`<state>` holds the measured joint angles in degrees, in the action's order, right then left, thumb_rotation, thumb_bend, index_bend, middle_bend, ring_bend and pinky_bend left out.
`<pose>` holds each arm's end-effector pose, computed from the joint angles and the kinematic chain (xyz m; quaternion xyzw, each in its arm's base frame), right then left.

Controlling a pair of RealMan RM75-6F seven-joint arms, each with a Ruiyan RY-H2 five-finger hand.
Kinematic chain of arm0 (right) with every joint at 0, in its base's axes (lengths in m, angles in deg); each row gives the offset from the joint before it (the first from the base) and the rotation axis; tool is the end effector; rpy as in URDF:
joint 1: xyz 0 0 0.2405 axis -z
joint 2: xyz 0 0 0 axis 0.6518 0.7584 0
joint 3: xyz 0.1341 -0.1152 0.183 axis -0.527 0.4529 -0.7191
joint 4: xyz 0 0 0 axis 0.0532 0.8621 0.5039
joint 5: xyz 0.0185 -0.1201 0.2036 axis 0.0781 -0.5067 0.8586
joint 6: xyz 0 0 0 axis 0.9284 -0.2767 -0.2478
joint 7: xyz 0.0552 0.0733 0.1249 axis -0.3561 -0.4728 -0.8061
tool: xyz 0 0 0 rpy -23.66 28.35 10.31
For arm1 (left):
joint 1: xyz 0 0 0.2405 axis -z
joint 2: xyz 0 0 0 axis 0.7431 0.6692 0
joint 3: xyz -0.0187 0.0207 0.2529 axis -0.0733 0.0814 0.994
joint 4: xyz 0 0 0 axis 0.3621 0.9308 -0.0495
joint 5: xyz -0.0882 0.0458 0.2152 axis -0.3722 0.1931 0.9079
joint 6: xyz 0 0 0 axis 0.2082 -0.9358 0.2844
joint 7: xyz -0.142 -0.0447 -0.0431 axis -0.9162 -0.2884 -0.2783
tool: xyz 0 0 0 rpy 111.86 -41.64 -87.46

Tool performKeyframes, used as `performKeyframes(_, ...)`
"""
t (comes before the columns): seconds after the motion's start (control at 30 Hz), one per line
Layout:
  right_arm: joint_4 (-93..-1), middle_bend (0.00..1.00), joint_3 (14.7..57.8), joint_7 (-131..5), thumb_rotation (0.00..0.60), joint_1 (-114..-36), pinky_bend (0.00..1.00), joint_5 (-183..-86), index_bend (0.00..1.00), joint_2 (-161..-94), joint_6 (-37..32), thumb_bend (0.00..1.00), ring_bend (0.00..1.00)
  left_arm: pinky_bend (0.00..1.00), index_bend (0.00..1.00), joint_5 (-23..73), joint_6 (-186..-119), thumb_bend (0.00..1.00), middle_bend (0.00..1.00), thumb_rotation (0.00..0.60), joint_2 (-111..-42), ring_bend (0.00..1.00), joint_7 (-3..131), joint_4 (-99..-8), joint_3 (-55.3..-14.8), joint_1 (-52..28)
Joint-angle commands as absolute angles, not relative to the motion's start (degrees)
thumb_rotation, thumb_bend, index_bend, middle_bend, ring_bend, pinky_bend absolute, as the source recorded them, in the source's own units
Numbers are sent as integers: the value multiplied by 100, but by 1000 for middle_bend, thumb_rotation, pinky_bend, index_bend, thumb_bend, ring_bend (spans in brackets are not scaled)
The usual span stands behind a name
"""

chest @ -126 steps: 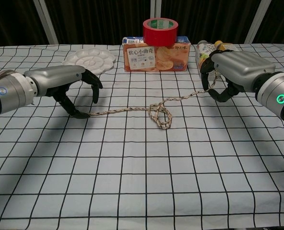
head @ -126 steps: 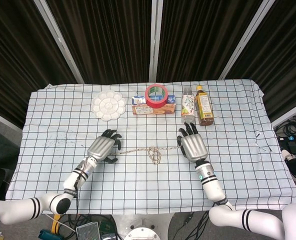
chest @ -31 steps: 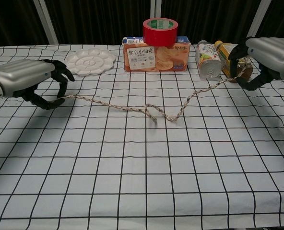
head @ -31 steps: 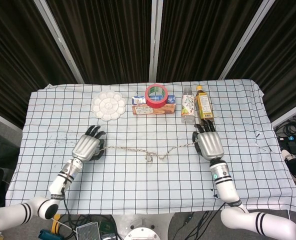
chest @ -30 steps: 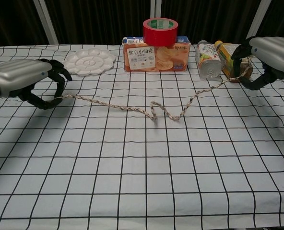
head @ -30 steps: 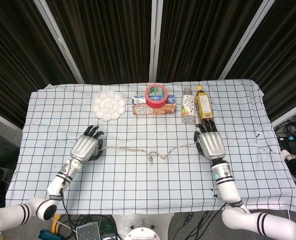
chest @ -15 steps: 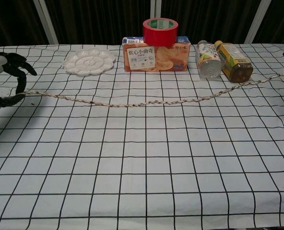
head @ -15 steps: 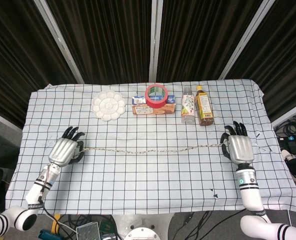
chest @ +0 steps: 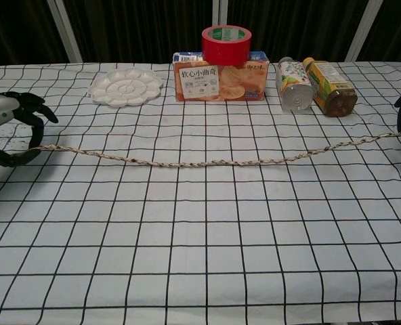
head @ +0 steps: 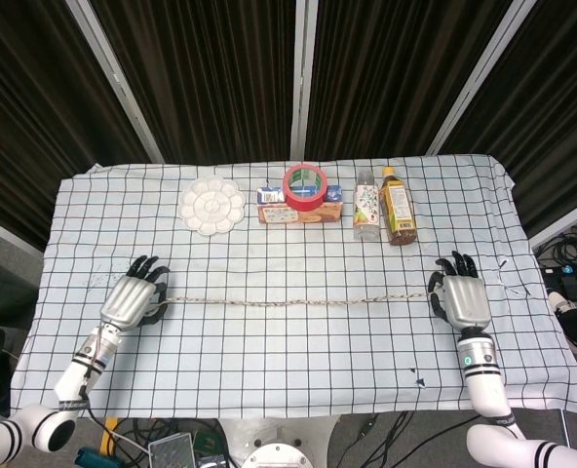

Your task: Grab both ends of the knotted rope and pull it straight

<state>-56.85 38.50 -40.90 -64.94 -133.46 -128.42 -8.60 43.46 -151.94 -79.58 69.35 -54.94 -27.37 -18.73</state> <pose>-0.2745 -0.3059 0.0147 0.6209 -0.4248 0.3183 0.5767 -0.2661 0.3087 -0.0179 -0.7357 -0.3656 -0.3398 0.4579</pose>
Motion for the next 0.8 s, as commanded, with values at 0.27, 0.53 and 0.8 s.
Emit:
performKeyframes(0.27, -5145, 191, 3863, -4154, 600, -6477, 0, -13287, 648, -13276, -666, 639, 0, 0, 610, 4320, -15119, 440, 187, 554, -8083, 51, 6810, -5252, -2810, -1915)
performKeyframes(0.53, -4725, 181, 3884, -4155, 600, -6461, 0, -13289, 630, -13562, -551, 640, 0, 0, 610, 4302, -15096, 438, 187, 550, -8127, 52, 6654, -5123, -2869, -1957)
performKeyframes(0.8, -4544, 137, 3901, -4081, 600, -6438, 0, -13283, 461, -13696, -441, 540, 0, 0, 525, 4320, -14999, 422, 186, 540, -8143, 51, 6600, -5075, -2854, -1974)
